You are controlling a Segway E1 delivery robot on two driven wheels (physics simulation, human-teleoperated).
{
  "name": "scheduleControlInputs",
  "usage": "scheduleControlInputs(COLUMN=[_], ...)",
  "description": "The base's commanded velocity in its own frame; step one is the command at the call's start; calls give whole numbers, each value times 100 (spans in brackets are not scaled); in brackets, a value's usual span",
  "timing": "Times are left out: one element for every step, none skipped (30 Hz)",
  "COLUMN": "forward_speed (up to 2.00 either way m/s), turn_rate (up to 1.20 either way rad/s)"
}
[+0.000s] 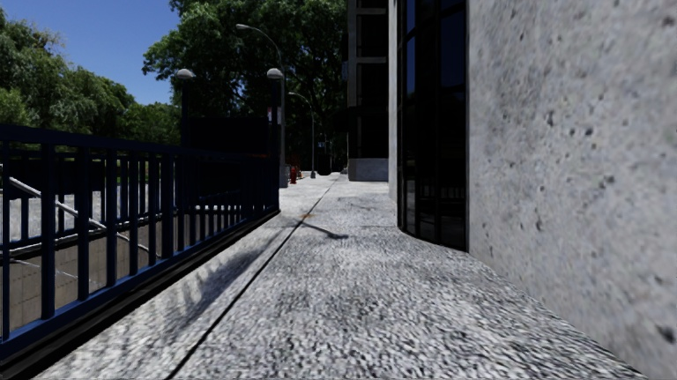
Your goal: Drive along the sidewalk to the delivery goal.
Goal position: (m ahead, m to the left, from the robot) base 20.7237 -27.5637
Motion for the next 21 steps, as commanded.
scheduleControlInputs(forward_speed=[200, 200, 200, 200, 200, 200, 200, 200, 200, 200, 200, 200, 200, 200, 200, 200, 200, 200, 200, 200, 200], turn_rate=[0, 0, 0, 0, 0, 0, 0, 0, 0, 0, 0, 0, 0, 0, 0, 0, 0, 0, 0, 0, 0])
